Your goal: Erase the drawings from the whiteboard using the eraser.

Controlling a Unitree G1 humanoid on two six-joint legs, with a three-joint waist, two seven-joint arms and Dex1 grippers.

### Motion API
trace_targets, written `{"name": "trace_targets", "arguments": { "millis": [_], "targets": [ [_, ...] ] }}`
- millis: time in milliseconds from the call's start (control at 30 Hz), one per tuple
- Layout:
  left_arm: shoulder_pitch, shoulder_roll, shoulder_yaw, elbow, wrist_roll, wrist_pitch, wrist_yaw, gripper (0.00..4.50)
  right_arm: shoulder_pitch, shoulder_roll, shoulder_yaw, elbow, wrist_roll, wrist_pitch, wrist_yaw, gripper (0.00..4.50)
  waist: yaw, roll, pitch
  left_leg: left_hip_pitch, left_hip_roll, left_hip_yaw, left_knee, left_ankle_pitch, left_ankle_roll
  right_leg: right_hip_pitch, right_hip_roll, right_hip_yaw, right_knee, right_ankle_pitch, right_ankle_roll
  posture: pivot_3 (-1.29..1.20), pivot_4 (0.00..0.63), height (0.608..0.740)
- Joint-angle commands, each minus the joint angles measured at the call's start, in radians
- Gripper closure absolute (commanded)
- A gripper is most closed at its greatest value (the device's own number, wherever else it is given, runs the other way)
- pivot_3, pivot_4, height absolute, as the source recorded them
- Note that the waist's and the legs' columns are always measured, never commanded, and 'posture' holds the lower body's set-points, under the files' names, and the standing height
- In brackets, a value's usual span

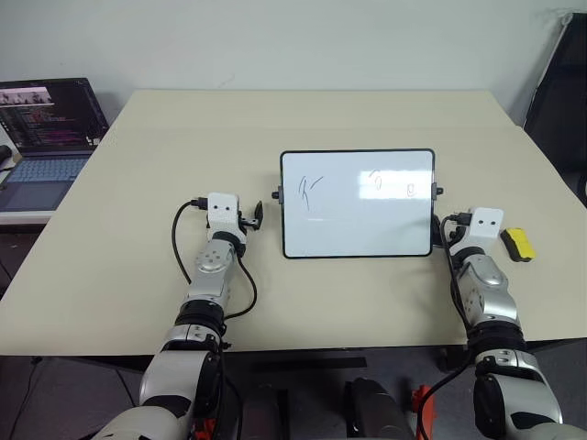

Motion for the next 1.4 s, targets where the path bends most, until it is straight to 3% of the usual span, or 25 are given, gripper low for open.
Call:
{"name": "trace_targets", "arguments": {
  "millis": [33, 133, 333, 433, 500, 633, 833, 1033, 1400],
  "targets": [
    [-0.004, -0.011, 0.004, -0.010, -0.003, -0.025, -0.002, 0.00, -0.017, -0.012, 0.002, -0.004, -0.010, -0.025, -0.003, 0.01, 0.000, 0.000, 0.000, 0.000, 0.000, 0.000, 0.000, 0.000, 0.000, 0.000, 0.000, 0.000, 0.000, 0.000, 0.000, 0.00, 0.150, 0.740],
    [-0.001, -0.029, -0.006, -0.007, -0.005, -0.032, -0.034, 0.00, -0.016, -0.026, -0.012, 0.004, -0.013, -0.038, -0.015, 0.01, 0.001, 0.000, 0.000, 0.000, 0.000, 0.000, 0.000, 0.000, 0.000, 0.000, 0.000, 0.000, 0.000, 0.000, 0.000, 0.00, 0.150, 0.740],
    [0.033, -0.016, -0.007, -0.121, -0.087, 0.008, -0.250, 0.00, 0.018, -0.072, -0.017, -0.086, 0.011, 0.000, 0.041, 0.01, 0.003, 0.000, 0.000, 0.000, 0.000, 0.000, 0.000, 0.000, 0.000, 0.000, 0.000, 0.000, -0.001, 0.000, 0.000, 0.00, 0.150, 0.740],
    [0.054, 0.099, 0.025, -0.231, -0.155, 0.119, -0.400, 0.00, 0.058, -0.134, -0.057, -0.239, 0.086, 0.109, 0.108, 0.01, -0.004, 0.000, 0.000, -0.001, 0.000, 0.000, 0.000, 0.000, 0.000, 0.000, 0.000, 0.000, 0.000, 0.000, 0.000, 0.00, 0.150, 0.740],
    [0.073, 0.199, 0.035, -0.406, -0.322, 0.320, -0.641, 0.00, 0.084, -0.215, -0.095, -0.337, 0.155, 0.225, 0.180, 0.01, -0.012, 0.001, 0.001, -0.001, 0.001, -0.001, -0.001, 0.000, 0.000, -0.001, 0.001, 0.000, 0.000, 0.000, 0.000, 0.00, 0.150, 0.740],
    [0.129, 0.344, -0.043, -0.751, -0.527, 0.636, -0.892, 0.00, 0.106, -0.327, -0.152, -0.345, 0.222, 0.345, 0.259, 0.01, -0.012, 0.001, 0.001, -0.002, 0.001, -0.002, 0.000, 0.000, 0.000, 0.000, 0.000, -0.001, -0.001, 0.000, -0.001, 0.00, 0.150, 0.740],
    [0.080, 0.295, -0.165, -0.987, -0.601, 0.796, -0.904, 0.00, 0.081, -0.454, -0.132, -0.137, 0.176, 0.357, 0.380, 0.01, 0.003, 0.001, 0.001, 0.002, 0.000, -0.002, 0.001, 0.000, 0.000, 0.004, 0.000, -0.002, -0.001, -0.001, 0.000, 0.00, 0.150, 0.740],
    [0.058, 0.183, -0.312, -1.016, -0.543, 0.808, -0.892, 0.00, 0.035, -0.494, -0.092, 0.008, 0.140, 0.343, 0.459, 0.01, -0.012, 0.002, 0.000, 0.002, 0.000, -0.001, 0.001, 0.000, 0.000, 0.004, 0.001, 0.000, -0.001, -0.001, 0.000, 0.00, 0.150, 0.740],
    [0.094, 0.160, -0.323, -1.039, -0.533, 0.807, -0.874, 0.00, 0.014, -0.494, -0.072, 0.129, 0.115, 0.328, 0.505, 0.01, -0.011, 0.002, 0.000, 0.001, 0.000, -0.001, 0.001, 0.000, 0.000, 0.002, 0.002, 0.000, 0.000, -0.001, -0.001, 0.00, 0.150, 0.740]
  ]
}}
